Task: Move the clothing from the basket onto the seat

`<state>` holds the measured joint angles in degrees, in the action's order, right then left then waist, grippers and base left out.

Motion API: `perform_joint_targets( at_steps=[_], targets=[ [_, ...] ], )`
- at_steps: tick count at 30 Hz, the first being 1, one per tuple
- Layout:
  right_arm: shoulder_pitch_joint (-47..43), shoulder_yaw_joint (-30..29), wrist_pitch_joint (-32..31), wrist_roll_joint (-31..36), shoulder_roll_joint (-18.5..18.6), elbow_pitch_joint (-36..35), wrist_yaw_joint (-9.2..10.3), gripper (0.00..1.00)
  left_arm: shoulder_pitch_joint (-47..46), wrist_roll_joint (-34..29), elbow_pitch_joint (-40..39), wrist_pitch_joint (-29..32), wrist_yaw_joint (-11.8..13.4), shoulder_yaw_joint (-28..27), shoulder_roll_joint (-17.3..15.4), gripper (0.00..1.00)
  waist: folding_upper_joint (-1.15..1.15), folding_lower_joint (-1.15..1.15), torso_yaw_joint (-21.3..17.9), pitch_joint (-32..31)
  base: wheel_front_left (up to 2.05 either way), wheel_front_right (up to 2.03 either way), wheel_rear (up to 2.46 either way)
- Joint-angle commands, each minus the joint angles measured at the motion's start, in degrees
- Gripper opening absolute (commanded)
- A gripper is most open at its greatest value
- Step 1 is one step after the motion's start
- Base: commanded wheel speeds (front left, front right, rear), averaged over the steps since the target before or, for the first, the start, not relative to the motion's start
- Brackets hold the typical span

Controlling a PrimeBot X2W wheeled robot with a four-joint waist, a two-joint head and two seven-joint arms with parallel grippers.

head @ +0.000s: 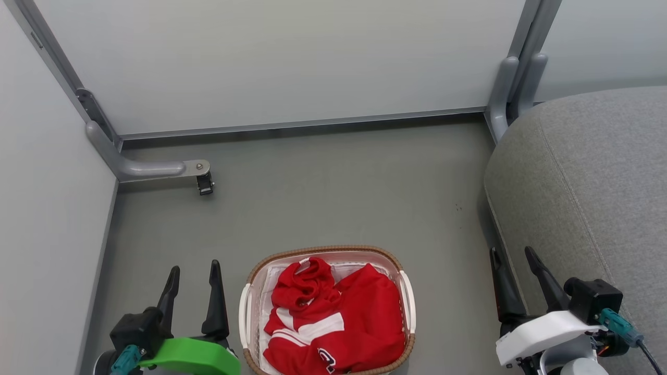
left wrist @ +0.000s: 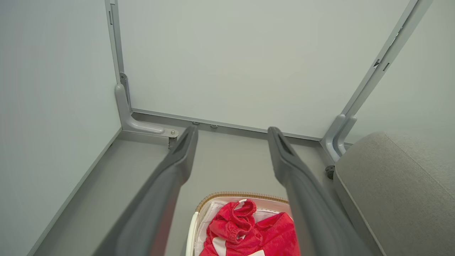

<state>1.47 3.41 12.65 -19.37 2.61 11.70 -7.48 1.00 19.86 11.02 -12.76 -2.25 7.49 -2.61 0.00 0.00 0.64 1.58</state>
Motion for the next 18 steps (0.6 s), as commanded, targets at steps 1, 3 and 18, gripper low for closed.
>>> perform_joint_targets(
  at_steps=[1,3,18],
  targets=[
    [-0.8,0.1,0.6,1.3,0.3,-0.5,-0.02,1.0,0.9,-1.6,-0.1,-0.5,0.3,0.2,-0.4,1.0,0.0,0.0,0.0,0.0,0.0,0.0,0.0],
    [-0.9,0.2,0.8,2.1,0.3,-0.5,-0.02,1.0,0.9,-2.1,0.1,-0.7,0.3,0.4,-0.4,1.0,0.0,0.0,0.1,0.0,0.0,0.0,0.0],
    [-1.0,0.9,2.3,7.9,0.4,-0.3,-0.02,1.0,1.0,-7.2,1.4,-2.2,0.5,1.6,-0.4,1.0,0.0,0.0,0.3,0.3,0.0,0.0,0.0]
  ],
)
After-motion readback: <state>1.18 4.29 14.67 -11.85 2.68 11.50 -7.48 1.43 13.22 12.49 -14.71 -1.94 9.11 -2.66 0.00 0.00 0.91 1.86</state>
